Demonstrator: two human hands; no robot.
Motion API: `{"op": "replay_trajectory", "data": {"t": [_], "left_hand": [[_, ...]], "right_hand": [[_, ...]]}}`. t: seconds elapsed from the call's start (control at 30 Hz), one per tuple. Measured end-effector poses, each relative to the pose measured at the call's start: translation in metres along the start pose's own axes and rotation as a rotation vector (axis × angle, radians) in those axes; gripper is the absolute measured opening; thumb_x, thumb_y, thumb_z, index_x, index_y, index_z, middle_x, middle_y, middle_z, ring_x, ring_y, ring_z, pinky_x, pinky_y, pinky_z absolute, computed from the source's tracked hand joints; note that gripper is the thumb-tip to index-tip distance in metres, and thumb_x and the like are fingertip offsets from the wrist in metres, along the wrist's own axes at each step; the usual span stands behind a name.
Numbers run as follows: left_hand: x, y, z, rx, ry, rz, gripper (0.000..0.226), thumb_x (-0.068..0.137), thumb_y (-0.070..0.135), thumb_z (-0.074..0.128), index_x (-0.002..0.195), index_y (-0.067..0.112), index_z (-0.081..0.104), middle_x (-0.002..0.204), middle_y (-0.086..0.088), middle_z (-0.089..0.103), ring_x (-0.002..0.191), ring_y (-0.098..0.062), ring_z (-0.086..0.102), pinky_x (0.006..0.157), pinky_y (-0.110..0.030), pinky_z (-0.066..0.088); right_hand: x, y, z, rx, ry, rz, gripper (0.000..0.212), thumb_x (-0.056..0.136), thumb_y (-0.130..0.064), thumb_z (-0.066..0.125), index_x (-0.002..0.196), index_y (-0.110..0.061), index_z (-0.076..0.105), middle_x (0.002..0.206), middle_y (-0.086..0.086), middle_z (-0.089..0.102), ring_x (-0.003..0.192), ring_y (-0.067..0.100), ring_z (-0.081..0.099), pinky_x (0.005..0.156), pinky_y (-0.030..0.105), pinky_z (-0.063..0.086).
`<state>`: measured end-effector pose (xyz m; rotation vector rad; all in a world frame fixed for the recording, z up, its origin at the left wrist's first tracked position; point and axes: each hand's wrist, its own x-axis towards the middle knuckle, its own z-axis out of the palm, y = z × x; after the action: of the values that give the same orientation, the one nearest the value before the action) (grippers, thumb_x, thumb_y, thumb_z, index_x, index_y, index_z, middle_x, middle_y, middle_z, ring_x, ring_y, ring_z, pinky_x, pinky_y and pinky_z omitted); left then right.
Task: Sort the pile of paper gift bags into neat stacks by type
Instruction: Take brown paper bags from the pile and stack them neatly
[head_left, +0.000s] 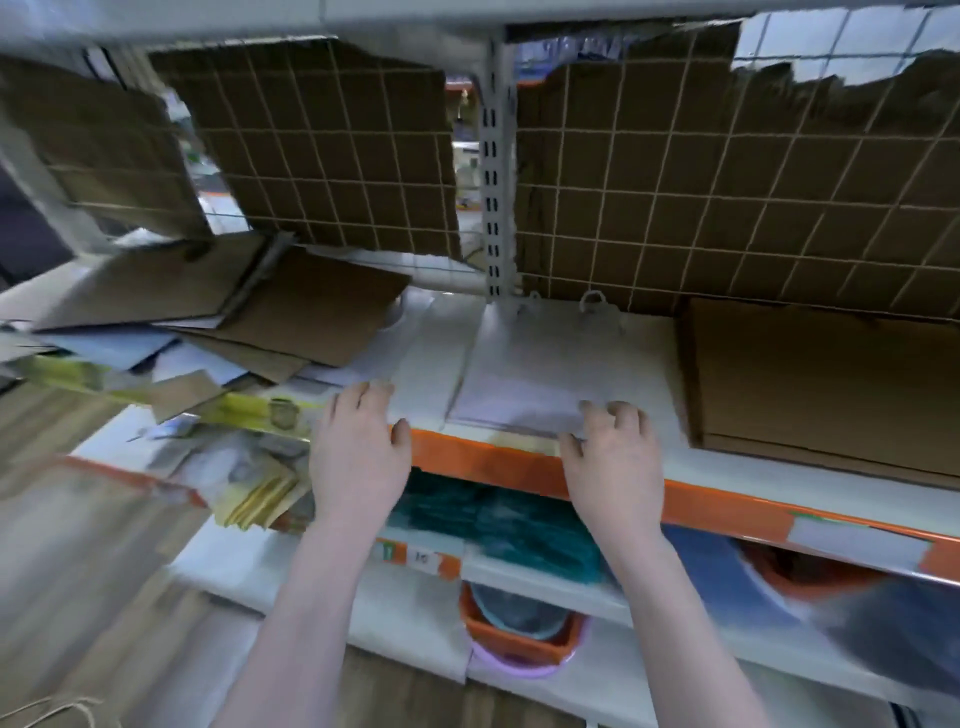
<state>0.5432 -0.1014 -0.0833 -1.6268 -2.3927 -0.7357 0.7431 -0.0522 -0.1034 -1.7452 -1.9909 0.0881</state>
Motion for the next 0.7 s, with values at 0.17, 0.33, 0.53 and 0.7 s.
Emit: {"op": "replay_trajectory", "data": {"t": [0.17, 0.33, 0.53, 0.7], "left_hand": [[0.007, -0.090, -0.040, 0.011, 0.028, -0.109, 0.035, 0.081, 0.013, 0.064, 0.116, 0.006, 0.062, 0.115, -0.018, 0.060, 0.106, -0.040, 0.051, 0.089, -0.044, 0.042], [0.026, -0.151, -0.056, -0.011, 0.047, -0.200, 0.037, 0.086, 0.017, 0.059, 0.122, 0.009, 0.060, 0.122, -0.014, 0.057, 0.113, -0.036, 0.048, 0.090, -0.042, 0.040], [0.080, -0.210, -0.049, -0.005, 0.030, -0.199, 0.038, 0.089, 0.018, 0.056, 0.126, 0.008, 0.057, 0.129, -0.015, 0.053, 0.117, -0.036, 0.045, 0.096, -0.041, 0.035], [0.145, -0.255, -0.038, -0.014, 0.033, -0.236, 0.039, 0.091, 0.024, 0.055, 0.127, 0.009, 0.056, 0.131, -0.014, 0.052, 0.119, -0.036, 0.043, 0.094, -0.042, 0.037]], "right_hand": [[-0.018, -0.089, 0.026, 0.052, -0.025, -0.038, 0.035, 0.087, -0.021, 0.062, 0.118, -0.005, 0.062, 0.117, 0.021, 0.060, 0.115, 0.039, 0.050, 0.094, 0.048, 0.042], [-0.005, -0.148, 0.045, 0.077, -0.070, -0.070, 0.041, 0.093, -0.029, 0.051, 0.131, -0.012, 0.052, 0.129, 0.015, 0.053, 0.124, 0.032, 0.042, 0.100, 0.042, 0.035], [0.036, -0.207, 0.077, 0.093, -0.087, -0.048, 0.040, 0.094, -0.031, 0.049, 0.128, -0.013, 0.053, 0.130, 0.015, 0.050, 0.121, 0.033, 0.044, 0.098, 0.041, 0.036], [0.079, -0.255, 0.113, 0.126, -0.128, -0.058, 0.042, 0.095, -0.034, 0.046, 0.134, -0.018, 0.048, 0.137, 0.009, 0.045, 0.127, 0.028, 0.038, 0.103, 0.036, 0.031]]}}
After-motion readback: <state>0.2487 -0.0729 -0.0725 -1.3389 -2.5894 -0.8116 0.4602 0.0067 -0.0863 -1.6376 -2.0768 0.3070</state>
